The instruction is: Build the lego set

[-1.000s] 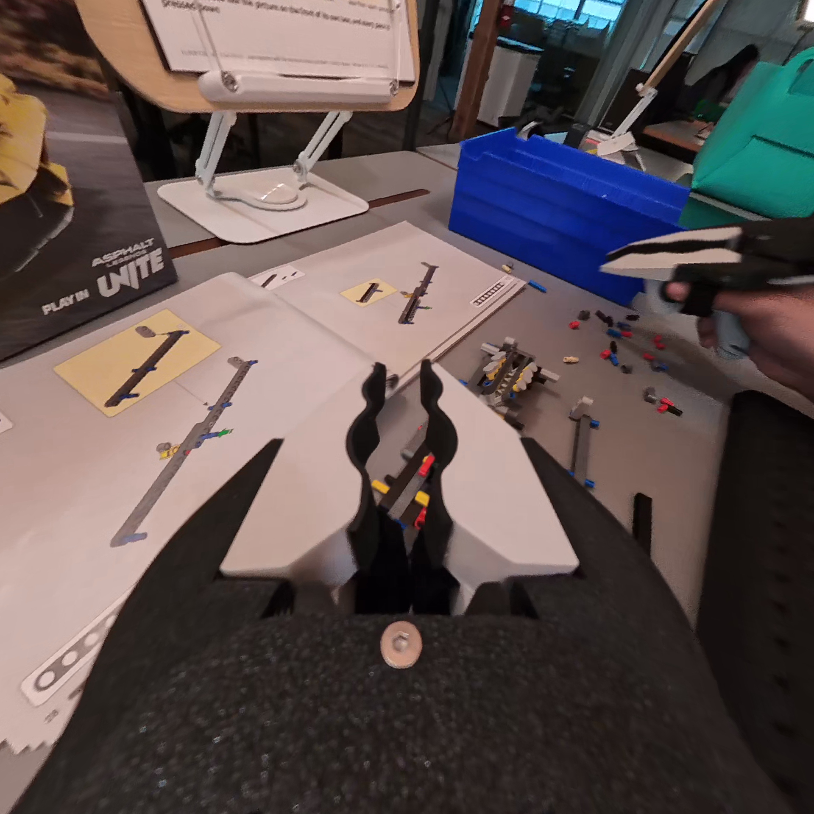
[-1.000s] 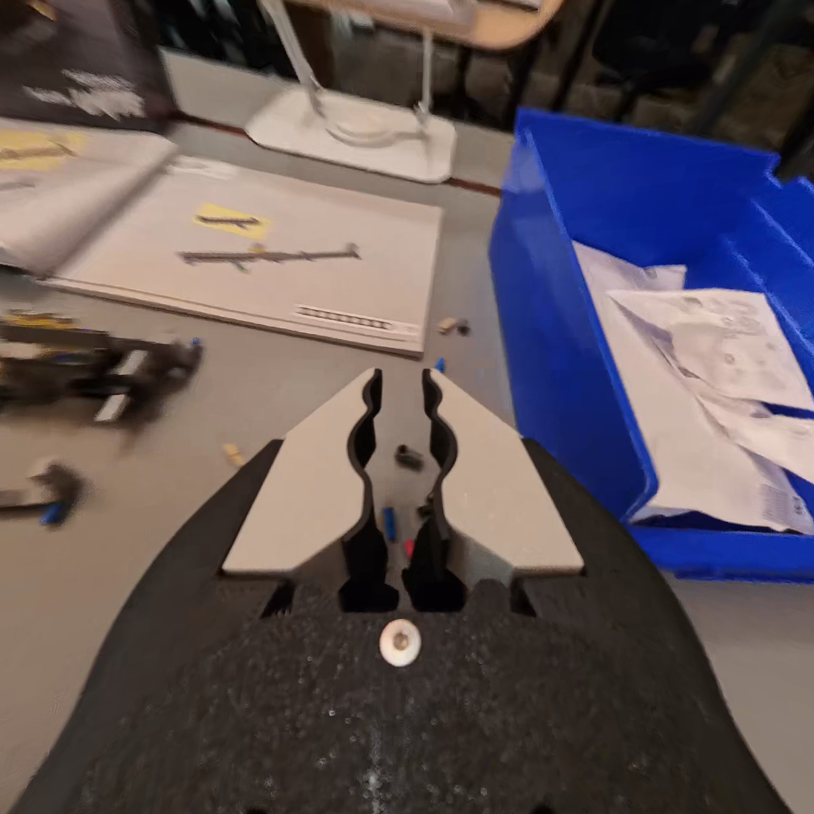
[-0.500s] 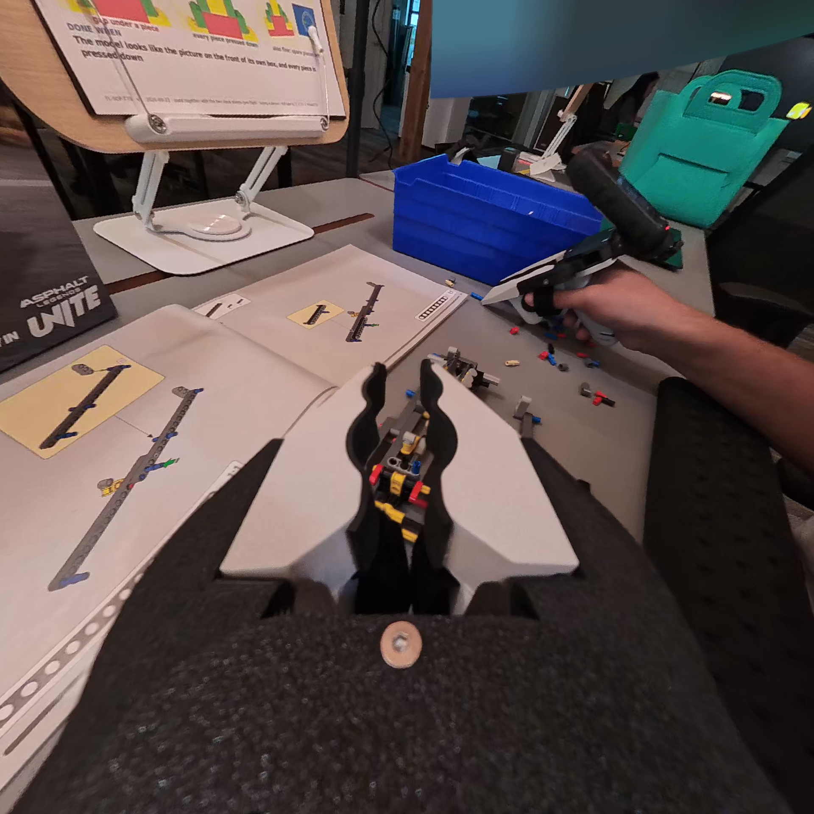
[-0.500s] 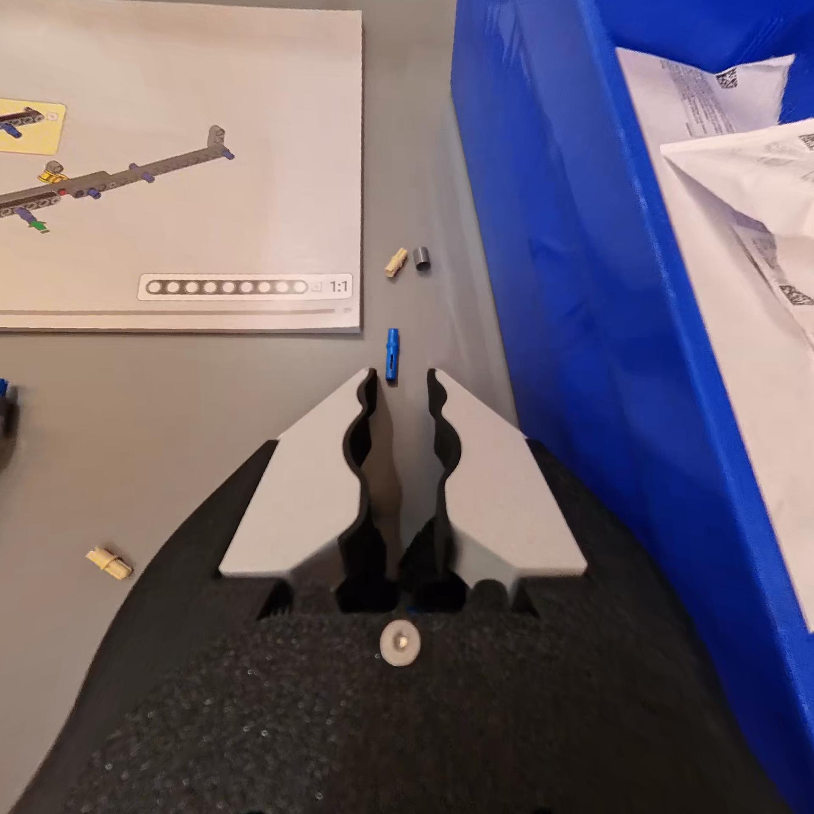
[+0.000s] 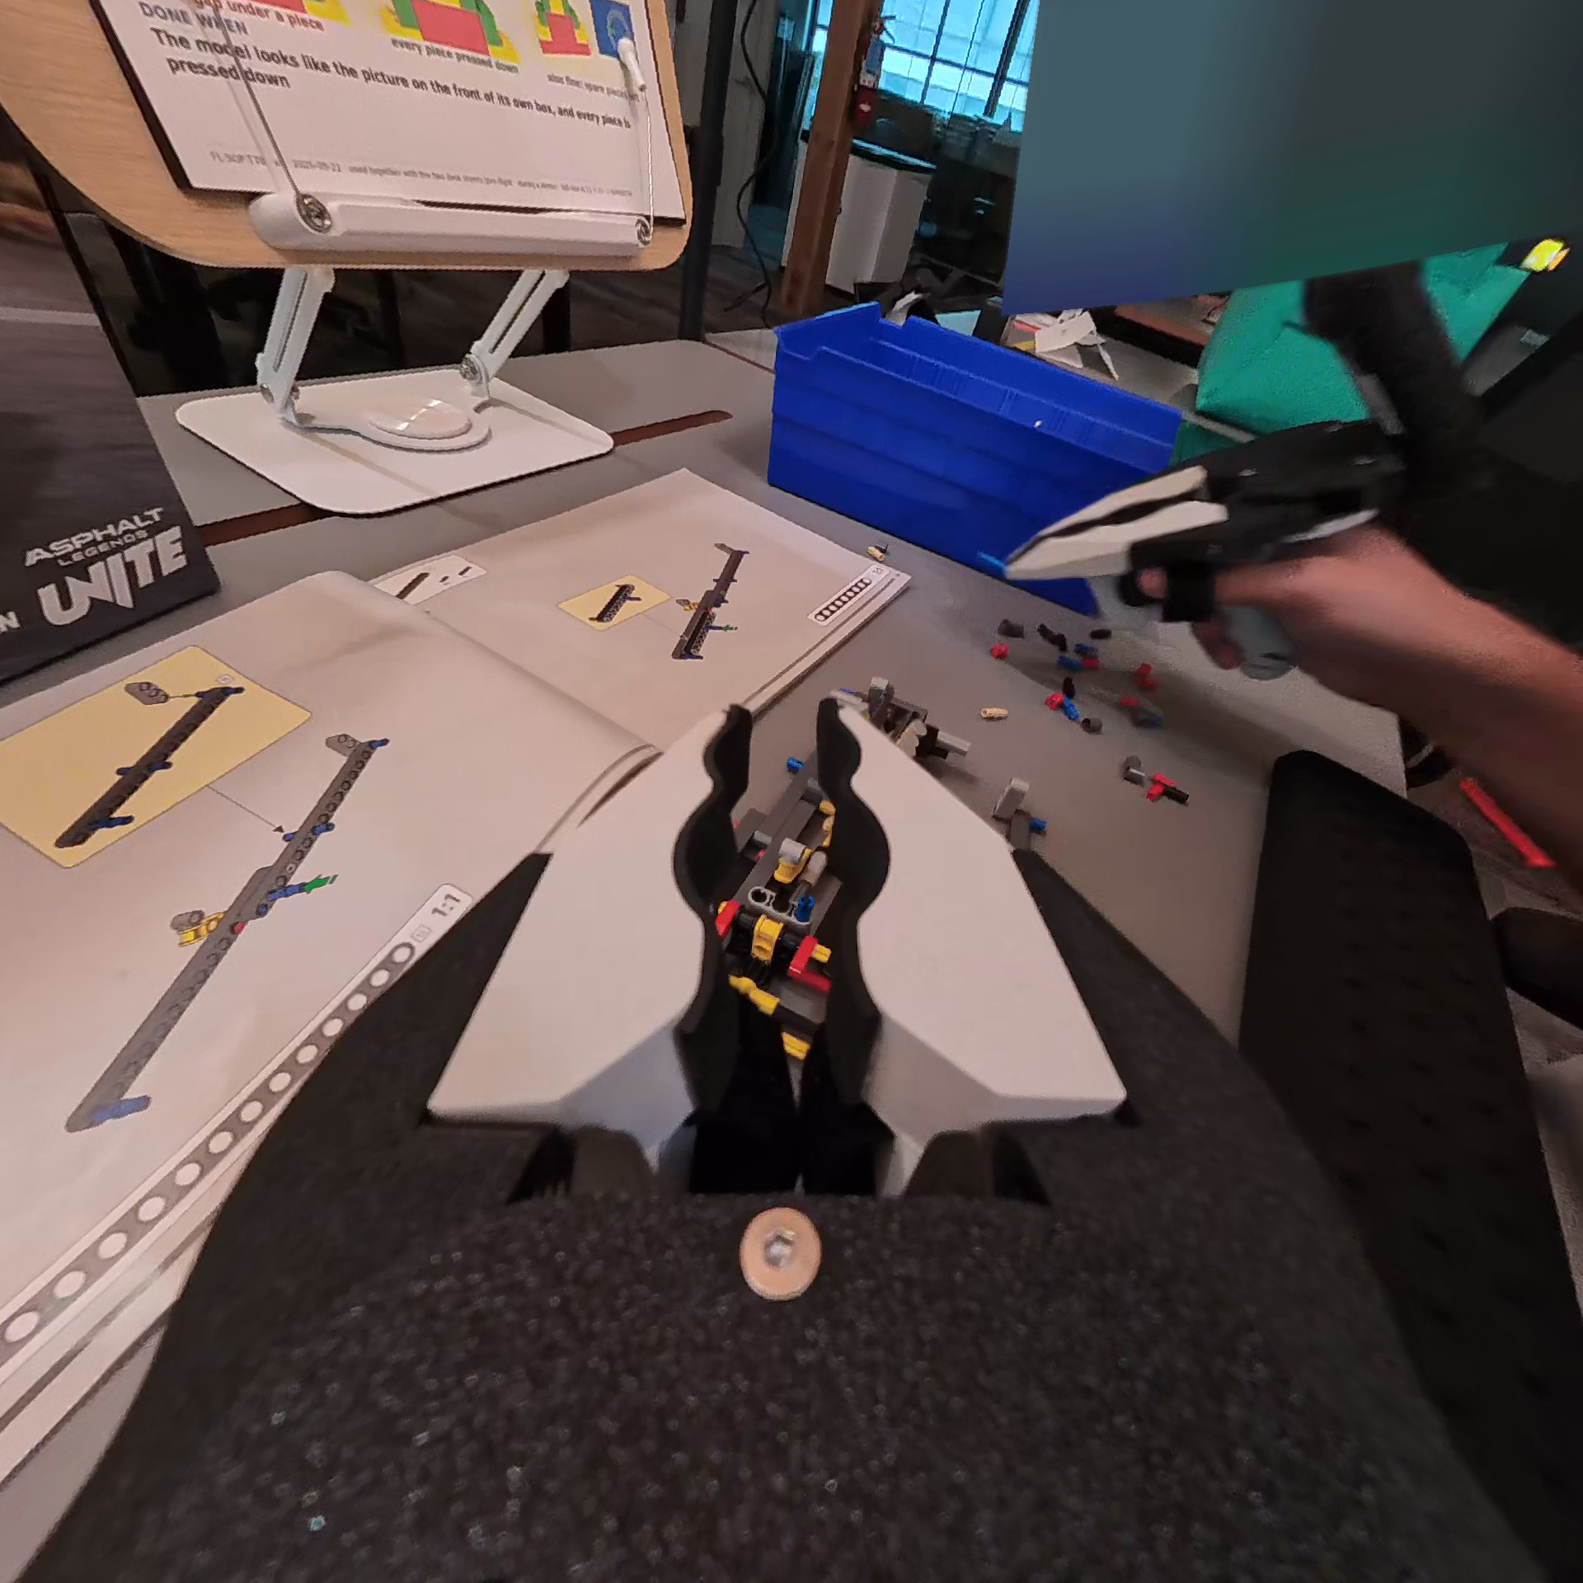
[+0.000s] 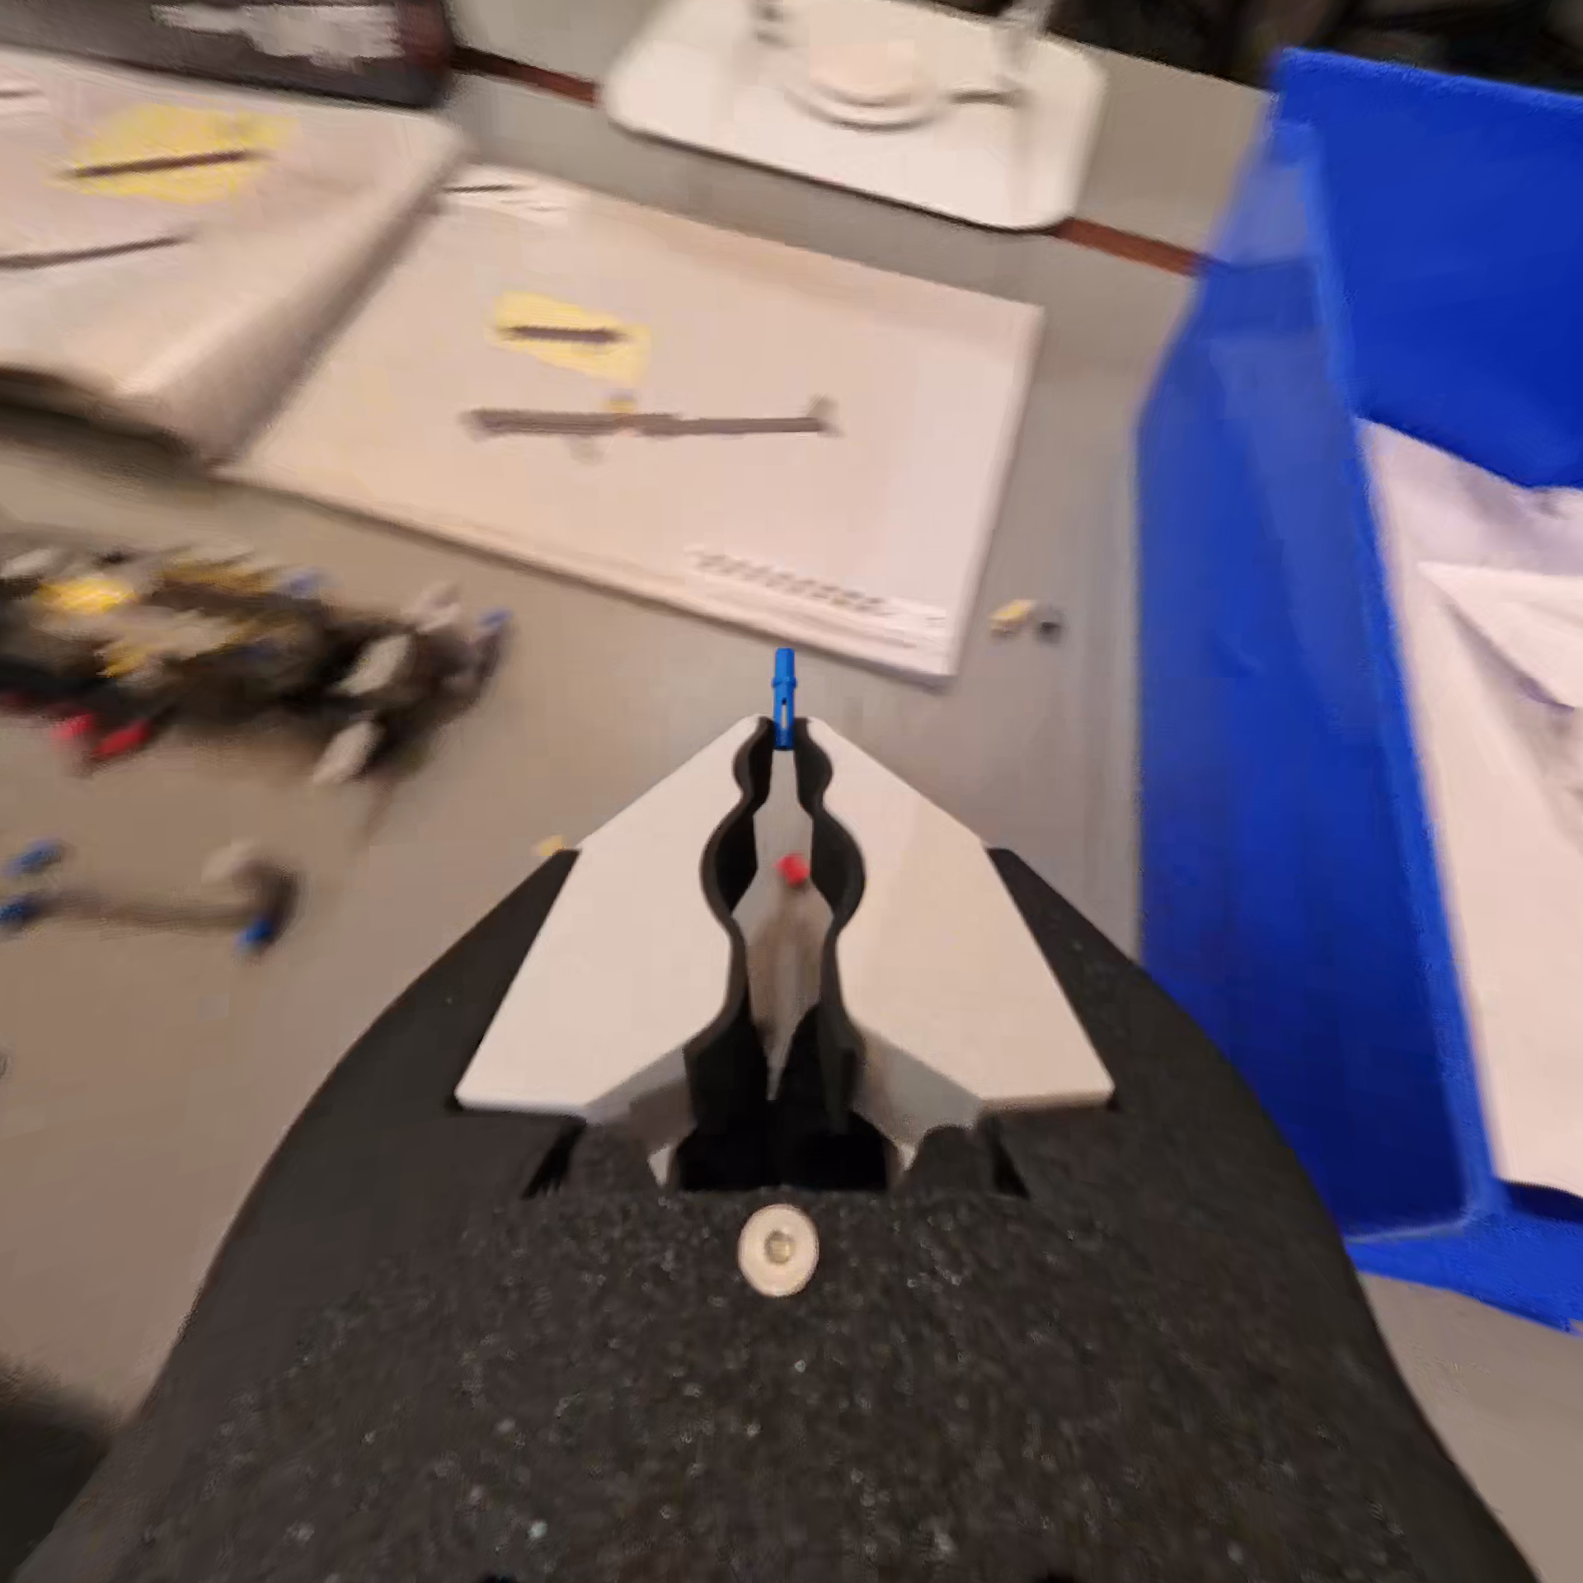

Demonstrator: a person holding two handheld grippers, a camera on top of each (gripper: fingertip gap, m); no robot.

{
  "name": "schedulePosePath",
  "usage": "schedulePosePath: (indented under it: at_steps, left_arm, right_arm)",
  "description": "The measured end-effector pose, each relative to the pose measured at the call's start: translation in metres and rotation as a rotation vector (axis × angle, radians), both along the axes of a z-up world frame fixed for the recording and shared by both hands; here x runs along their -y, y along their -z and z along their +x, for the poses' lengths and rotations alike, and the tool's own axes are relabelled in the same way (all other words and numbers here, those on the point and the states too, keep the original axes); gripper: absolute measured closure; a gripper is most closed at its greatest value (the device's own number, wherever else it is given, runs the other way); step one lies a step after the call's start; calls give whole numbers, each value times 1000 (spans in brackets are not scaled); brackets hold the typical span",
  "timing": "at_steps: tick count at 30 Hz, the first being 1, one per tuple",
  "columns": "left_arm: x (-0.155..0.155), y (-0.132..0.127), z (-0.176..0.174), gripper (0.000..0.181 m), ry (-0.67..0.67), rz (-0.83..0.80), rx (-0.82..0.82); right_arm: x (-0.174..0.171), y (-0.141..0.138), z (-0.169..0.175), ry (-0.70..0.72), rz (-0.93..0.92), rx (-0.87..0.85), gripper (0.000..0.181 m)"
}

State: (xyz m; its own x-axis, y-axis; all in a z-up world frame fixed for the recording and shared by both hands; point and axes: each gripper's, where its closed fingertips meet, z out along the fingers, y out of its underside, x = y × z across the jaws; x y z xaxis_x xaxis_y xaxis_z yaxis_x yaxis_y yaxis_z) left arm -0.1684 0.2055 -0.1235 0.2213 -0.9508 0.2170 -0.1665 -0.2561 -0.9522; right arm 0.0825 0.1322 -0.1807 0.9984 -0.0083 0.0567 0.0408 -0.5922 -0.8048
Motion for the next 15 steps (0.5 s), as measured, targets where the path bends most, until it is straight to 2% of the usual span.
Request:
schedulePosePath:
  at_steps: [3,8,10,15]
  left_arm:
    - [3,2,3,167,1,28,-19]
    - [5,11,7,167,-8,74,-83]
    - [6,11,7,167,-11,84,-89]
    - [4,12,7,167,-25,101,-99]
  right_arm:
    - [33,6,-65,-249,-70,-70,179]
    - [70,34,-127,-398,-193,-117,178]
    - [74,38,-144,-444,-199,-143,178]
    - [77,54,-149,-455,-264,-70,178]
